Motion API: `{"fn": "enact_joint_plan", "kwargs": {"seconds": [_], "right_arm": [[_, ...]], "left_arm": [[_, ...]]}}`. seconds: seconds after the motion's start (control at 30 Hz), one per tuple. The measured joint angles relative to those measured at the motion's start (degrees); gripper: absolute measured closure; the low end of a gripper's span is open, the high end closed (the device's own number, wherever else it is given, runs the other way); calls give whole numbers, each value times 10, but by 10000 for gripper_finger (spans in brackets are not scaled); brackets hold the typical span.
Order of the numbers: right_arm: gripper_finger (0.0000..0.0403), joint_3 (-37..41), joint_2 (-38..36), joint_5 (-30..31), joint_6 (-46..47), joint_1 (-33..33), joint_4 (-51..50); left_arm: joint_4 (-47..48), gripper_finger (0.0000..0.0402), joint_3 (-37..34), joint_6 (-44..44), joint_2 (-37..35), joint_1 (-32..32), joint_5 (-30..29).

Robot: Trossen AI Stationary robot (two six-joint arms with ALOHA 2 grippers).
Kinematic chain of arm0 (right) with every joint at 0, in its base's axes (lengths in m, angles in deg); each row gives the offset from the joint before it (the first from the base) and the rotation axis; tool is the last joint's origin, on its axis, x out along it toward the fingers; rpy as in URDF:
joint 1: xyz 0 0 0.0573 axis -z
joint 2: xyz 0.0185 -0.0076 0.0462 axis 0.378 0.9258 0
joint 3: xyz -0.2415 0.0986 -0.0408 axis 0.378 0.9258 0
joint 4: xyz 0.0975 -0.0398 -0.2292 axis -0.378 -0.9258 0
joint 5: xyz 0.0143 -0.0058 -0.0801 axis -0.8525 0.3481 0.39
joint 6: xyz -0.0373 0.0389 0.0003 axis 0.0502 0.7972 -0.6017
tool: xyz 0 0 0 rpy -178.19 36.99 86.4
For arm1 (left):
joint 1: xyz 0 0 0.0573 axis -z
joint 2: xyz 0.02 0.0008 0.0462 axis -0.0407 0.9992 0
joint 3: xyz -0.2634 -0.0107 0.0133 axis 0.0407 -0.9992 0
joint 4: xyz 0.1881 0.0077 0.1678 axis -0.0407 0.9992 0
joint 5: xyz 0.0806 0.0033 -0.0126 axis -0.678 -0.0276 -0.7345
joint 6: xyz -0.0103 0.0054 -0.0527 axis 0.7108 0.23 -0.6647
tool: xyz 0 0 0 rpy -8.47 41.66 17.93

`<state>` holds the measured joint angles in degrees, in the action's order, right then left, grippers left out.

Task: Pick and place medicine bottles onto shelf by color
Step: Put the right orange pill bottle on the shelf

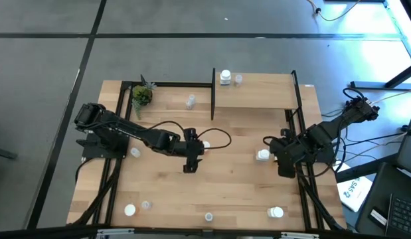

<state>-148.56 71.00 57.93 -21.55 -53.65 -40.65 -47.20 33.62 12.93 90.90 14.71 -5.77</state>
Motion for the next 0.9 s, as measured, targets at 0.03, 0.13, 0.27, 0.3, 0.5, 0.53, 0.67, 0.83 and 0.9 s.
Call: {"fn": "enact_joint_plan", "kwargs": {"seconds": [0.03,0.13,0.27,0.3,0.5,0.53,0.67,0.83,0.9], "right_arm": [[198,0,0,0,6,0,-5],[198,0,0,0,7,0,-11],[198,0,0,0,7,0,-11],[198,0,0,0,7,0,-11],[198,0,0,0,6,0,-10],[198,0,0,1,6,0,-10],[198,0,0,2,7,0,-9],[198,0,0,1,20,0,-3],[198,0,0,0,43,0,-3]], "left_arm": [[0,75,0,12,0,0,15],[-5,75,0,28,0,0,51],[-7,75,0,19,0,0,55],[-7,75,0,19,0,0,55],[-7,75,0,18,0,0,55],[-7,75,0,18,0,0,55],[-7,75,0,18,0,0,55],[-6,75,0,18,0,0,55],[-6,75,0,18,0,0,55]]}}
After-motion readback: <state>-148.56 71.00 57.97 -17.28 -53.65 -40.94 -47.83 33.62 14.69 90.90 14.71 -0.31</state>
